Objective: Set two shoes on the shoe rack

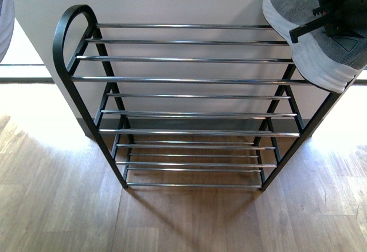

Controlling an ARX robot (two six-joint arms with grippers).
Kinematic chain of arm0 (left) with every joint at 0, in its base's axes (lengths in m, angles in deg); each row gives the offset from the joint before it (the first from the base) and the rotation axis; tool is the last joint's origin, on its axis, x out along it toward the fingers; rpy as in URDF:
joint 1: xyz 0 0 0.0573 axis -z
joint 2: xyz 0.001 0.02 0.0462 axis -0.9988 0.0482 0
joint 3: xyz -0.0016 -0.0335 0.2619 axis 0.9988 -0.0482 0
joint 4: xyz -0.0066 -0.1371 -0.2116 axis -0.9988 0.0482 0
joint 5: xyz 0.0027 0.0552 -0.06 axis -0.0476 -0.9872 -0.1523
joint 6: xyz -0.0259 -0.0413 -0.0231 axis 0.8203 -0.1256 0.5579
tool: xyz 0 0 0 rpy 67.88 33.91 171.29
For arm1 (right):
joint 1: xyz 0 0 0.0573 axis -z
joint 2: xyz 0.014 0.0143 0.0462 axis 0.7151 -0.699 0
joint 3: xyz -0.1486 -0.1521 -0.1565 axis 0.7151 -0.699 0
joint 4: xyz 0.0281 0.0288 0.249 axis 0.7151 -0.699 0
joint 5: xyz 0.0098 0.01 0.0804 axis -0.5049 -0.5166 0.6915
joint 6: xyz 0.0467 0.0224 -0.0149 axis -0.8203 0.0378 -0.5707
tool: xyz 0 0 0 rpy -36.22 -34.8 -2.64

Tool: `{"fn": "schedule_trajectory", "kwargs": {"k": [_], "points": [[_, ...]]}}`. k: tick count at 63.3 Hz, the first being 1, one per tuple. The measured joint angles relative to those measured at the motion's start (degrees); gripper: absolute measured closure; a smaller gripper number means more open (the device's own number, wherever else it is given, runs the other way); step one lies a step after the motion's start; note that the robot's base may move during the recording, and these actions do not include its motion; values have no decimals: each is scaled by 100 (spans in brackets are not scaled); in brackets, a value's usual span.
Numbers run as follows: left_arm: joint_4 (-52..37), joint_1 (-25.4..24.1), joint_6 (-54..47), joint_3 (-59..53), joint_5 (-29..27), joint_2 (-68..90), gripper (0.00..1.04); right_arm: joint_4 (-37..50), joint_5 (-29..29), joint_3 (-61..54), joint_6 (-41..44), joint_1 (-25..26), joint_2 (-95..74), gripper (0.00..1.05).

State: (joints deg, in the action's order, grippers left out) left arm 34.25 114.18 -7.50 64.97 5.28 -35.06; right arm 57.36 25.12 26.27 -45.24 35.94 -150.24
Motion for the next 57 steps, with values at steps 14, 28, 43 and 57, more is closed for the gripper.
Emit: {"fn": "schedule_trajectory", "kwargs": {"k": [14,28,43,57], "points": [[0,0,0,0,0,2,103,98,-243,-33,50,-81,24,103],[0,0,0,0,0,0,103,-411,-68,181,-621,-105,-74,103],[0,0,0,0,0,0,103,-612,-59,238,-1220,-72,-111,81],[0,0,0,0,0,0,103,-1213,258,240,-2111,13,278,46]]}}
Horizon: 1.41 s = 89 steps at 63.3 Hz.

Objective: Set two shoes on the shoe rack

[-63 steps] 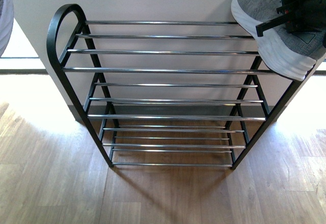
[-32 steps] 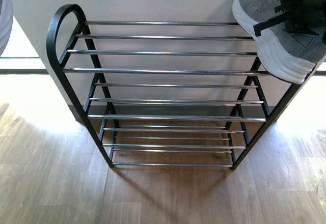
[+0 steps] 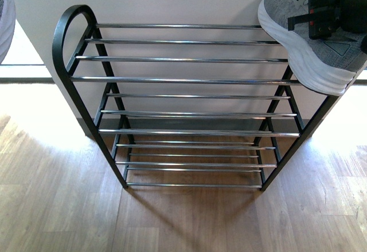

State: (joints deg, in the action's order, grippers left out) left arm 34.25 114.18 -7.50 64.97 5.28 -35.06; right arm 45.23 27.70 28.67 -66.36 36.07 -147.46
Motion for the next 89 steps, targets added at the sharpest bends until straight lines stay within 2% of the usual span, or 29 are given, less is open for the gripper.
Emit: {"fn": "schedule_trajectory", "kwargs": {"k": [15,28,42,52,64,65,73,76,86,89], "points": [[0,0,0,0,0,0,103,-133,264,-284,-267,-142,402,8],[0,0,0,0,0,0,103,-413,575,-455,-555,85,872,9],[0,0,0,0,2,2,103,-487,579,-601,-570,291,1405,9],[0,0,0,0,0,0,103,-813,1001,-1154,-278,573,2339,9],[0,0,0,0,0,2,103,-1038,977,-1451,-116,968,3193,9],[0,0,0,0,0,0,103,-951,977,-1480,-133,973,3189,10],[0,0,0,0,22,2,103,1447,1019,-2503,-166,964,3215,30],[0,0,0,0,17,2,103,1919,1023,-2833,-166,960,3303,37],[0,0,0,0,13,2,103,2439,1008,-3532,-170,964,3840,62],[0,0,0,0,15,2,103,2485,1012,-3790,-173,966,4048,72]]}}
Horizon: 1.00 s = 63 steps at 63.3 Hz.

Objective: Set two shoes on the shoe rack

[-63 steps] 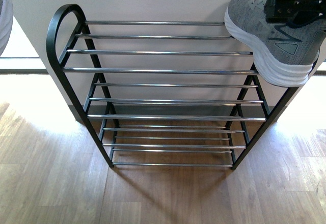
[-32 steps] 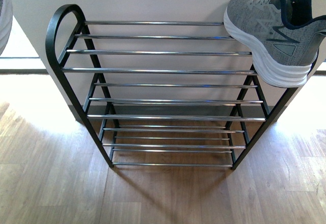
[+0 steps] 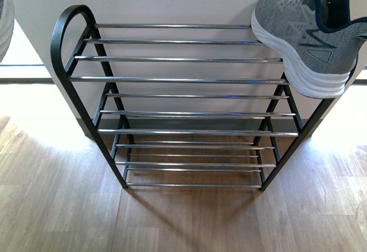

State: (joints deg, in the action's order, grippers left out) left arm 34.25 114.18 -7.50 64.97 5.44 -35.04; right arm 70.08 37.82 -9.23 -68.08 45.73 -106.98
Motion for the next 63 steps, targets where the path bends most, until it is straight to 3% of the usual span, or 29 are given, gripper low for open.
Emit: {"fn": "schedule_trajectory", "kwargs": {"k": [7,11,46,52,63], "points": [[0,0,0,0,2,0,103,17,4,-520,-7,-2,409,95],[0,0,0,0,2,0,103,13,4,-708,0,-2,614,103],[0,0,0,0,0,0,103,-903,2,-1753,-33,-2,2568,103],[0,0,0,0,0,-2,103,-715,2,-1985,-33,-2,2684,103],[0,0,0,0,2,-2,103,-1357,2,-2037,-33,-2,3401,103]]}}
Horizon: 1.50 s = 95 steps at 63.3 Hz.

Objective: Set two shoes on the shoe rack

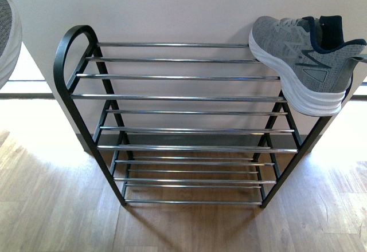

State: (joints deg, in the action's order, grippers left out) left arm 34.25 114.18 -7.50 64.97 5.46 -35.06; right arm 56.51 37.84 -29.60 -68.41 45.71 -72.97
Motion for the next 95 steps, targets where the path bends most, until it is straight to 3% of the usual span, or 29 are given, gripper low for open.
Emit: {"fn": "schedule_trajectory", "kwargs": {"k": [60,66,86,90,95], "points": [[0,0,0,0,0,0,103,-2566,0,-4,0,0,2660,103],[0,0,0,0,0,0,103,-3467,-9,-2,0,0,3383,103],[0,0,0,0,-2,2,103,-3565,-2,-2,0,0,3624,103],[0,0,0,0,-2,0,103,-3567,-2,-2,-2,0,3624,94],[0,0,0,0,-2,0,103,-3567,-2,-2,-2,0,3626,75]]}}
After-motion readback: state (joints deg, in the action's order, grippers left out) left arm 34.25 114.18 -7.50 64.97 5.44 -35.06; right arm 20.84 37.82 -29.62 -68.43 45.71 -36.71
